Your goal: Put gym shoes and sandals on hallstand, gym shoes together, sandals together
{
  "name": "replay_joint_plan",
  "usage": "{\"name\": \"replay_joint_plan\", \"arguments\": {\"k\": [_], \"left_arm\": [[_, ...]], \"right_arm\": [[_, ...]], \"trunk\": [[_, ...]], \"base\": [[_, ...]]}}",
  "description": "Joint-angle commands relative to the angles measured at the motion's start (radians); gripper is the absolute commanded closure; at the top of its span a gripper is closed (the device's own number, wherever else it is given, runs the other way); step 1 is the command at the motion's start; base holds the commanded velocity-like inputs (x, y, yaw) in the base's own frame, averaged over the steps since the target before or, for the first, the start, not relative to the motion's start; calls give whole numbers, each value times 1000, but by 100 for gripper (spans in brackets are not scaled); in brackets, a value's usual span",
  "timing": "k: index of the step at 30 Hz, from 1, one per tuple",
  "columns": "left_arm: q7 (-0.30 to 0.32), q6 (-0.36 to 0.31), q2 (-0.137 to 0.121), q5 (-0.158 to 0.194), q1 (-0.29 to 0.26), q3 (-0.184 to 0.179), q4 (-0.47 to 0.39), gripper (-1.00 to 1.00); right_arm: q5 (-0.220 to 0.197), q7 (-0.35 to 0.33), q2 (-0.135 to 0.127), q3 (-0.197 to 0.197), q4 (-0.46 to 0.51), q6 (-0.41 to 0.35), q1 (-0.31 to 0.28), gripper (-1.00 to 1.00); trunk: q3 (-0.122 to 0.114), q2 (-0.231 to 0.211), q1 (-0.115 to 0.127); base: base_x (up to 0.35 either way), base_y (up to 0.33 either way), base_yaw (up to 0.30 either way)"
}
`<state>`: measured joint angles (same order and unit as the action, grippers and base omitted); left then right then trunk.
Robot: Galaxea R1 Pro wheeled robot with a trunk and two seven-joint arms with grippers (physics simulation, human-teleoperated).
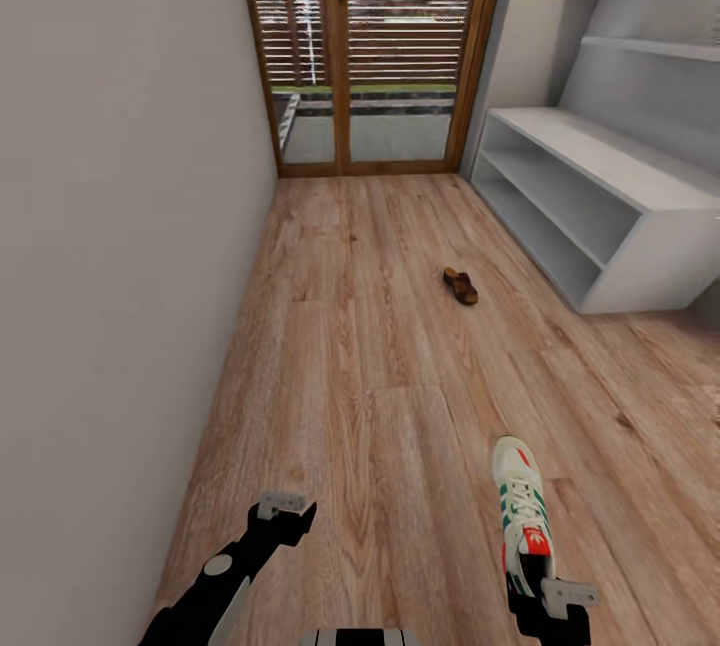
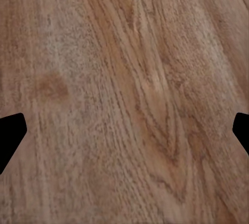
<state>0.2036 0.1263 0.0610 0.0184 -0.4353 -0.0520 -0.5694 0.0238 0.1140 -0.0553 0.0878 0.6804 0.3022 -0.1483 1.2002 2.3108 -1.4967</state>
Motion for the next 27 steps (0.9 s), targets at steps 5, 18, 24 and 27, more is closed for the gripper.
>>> {"name": "replay_joint_plan", "arguments": {"k": [5,18,24,27], "left_arm": [[-3,9,0,3,4,-1,0,-100],[-4,12,0,3,6,0,0,-100],[-4,12,0,4,6,0,0,-100],[-4,12,0,4,6,0,0,-100]], "right_arm": [[2,3,0,0,-8,3,0,100],[3,3,0,0,-12,7,1,100],[4,3,0,0,-12,10,1,100],[4,3,0,0,-12,10,1,100]], "trunk": [[-7,0,0],[-27,0,0],[-36,0,0],[-40,0,0]], "base": [[0,0,-118],[91,0,-118],[296,0,-118],[326,0,-118]]}}
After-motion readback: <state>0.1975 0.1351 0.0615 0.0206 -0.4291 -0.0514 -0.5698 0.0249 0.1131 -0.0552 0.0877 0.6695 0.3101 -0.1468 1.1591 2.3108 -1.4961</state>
